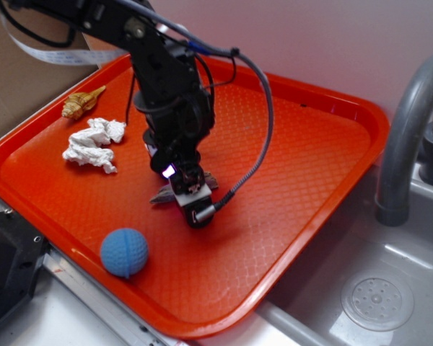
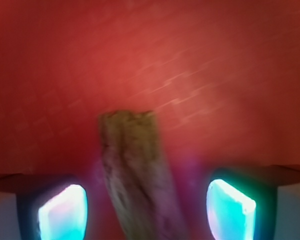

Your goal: Grab the wood chip.

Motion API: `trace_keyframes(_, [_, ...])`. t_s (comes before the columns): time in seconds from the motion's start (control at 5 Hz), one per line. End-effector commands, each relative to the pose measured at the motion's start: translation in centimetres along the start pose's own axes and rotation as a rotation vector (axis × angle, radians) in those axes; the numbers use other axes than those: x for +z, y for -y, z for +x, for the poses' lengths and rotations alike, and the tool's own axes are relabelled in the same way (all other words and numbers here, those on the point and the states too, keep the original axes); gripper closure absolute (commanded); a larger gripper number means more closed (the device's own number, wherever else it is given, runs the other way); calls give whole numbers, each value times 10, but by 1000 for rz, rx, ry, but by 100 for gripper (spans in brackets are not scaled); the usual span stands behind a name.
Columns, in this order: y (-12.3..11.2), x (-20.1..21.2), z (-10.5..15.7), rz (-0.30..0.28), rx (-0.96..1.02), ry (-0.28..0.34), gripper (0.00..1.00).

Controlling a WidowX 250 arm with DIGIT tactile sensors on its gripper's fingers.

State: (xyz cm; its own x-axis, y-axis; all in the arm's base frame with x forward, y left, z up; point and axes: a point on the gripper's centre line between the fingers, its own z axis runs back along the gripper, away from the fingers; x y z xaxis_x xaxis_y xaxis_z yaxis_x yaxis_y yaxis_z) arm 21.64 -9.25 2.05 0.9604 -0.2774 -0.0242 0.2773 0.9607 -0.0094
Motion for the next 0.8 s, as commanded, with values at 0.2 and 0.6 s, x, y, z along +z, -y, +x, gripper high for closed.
trace_keyframes(0.2, [-2, -7, 0, 15, -17, 18, 100])
trace_keyframes(0.6, [-2, -3, -1, 27, -31, 28, 100])
